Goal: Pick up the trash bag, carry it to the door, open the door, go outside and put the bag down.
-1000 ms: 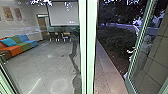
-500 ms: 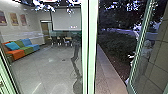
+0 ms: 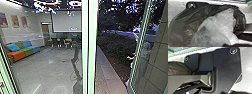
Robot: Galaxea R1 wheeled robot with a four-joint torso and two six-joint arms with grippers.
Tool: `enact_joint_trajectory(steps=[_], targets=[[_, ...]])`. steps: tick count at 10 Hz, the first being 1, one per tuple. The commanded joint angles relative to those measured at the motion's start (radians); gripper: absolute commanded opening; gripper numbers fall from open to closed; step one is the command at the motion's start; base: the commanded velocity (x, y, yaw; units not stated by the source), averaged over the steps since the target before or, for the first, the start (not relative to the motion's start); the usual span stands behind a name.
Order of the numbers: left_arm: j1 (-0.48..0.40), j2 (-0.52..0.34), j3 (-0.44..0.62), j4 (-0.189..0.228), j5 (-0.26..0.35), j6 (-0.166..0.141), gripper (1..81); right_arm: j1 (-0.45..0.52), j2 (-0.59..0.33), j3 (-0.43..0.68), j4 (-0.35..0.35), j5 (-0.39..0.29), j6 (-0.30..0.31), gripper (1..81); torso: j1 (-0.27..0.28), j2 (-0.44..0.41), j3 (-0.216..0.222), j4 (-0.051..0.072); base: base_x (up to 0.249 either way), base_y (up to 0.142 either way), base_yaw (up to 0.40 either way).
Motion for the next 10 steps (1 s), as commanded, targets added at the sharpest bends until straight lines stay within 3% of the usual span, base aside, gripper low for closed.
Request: enact_joint_trajectory(steps=[1,10], targets=[[-0.055,-0.006,0.003,0.009,0.068,0.002,1.0,0.051,0.024,-0.053,0.000,-0.047,-0.003,81.1,0.000,0.000,0.000,0.000,0.000,-0.074,0.000],[-0.055,-0.005,0.003,0.023,0.075,0.004,1.0,0.011,0.066,-0.069,-0.013,-0.061,-0.007,81.1,0.000,-0.001,0.000,0.000,0.000,-0.091,0.000]])
